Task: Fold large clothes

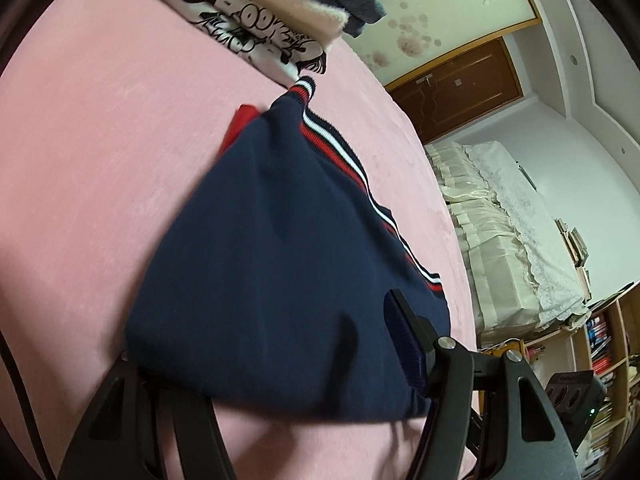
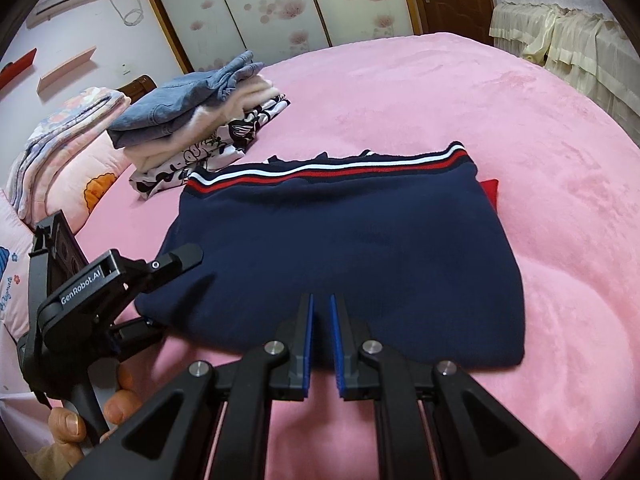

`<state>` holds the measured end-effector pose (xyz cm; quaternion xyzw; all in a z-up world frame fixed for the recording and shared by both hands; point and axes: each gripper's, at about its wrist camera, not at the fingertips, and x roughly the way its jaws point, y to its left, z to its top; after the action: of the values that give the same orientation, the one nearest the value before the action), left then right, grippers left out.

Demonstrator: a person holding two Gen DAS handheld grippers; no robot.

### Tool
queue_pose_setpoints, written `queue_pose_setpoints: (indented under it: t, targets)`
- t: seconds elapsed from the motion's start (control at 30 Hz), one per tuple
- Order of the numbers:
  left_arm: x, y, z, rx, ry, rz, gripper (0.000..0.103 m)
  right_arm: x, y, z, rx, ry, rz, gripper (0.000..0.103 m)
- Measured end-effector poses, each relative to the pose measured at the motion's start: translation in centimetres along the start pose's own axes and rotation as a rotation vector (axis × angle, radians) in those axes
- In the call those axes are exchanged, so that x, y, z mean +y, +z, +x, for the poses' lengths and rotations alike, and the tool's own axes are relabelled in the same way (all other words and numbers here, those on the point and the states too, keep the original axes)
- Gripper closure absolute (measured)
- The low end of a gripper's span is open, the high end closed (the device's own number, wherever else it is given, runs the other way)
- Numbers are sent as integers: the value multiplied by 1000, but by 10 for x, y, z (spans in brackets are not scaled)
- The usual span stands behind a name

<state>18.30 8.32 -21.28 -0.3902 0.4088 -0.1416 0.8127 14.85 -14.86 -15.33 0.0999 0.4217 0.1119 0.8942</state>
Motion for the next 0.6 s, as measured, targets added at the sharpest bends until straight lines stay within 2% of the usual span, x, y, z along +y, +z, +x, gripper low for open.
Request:
queue_pose_setpoints:
  t: [0.03, 0.17, 0.27, 0.4, 0.6]
  targets:
    - [-1, 4, 1, -7, 15, 8, 45, 0, 2, 3, 0, -1, 0, 94]
    - [-1, 6, -2, -20, 100, 37, 71, 1, 10, 13, -9, 2, 12, 94]
    - [-1, 6, -11, -32, 107, 44, 80, 4, 13, 19, -23, 14, 6, 94]
    - [-35, 4, -17, -90, 177, 212, 86, 8, 8, 38, 8, 11, -15, 94]
    - [-107, -10, -25, -128, 159, 486, 90, -7, 4, 48, 38, 62, 43, 95]
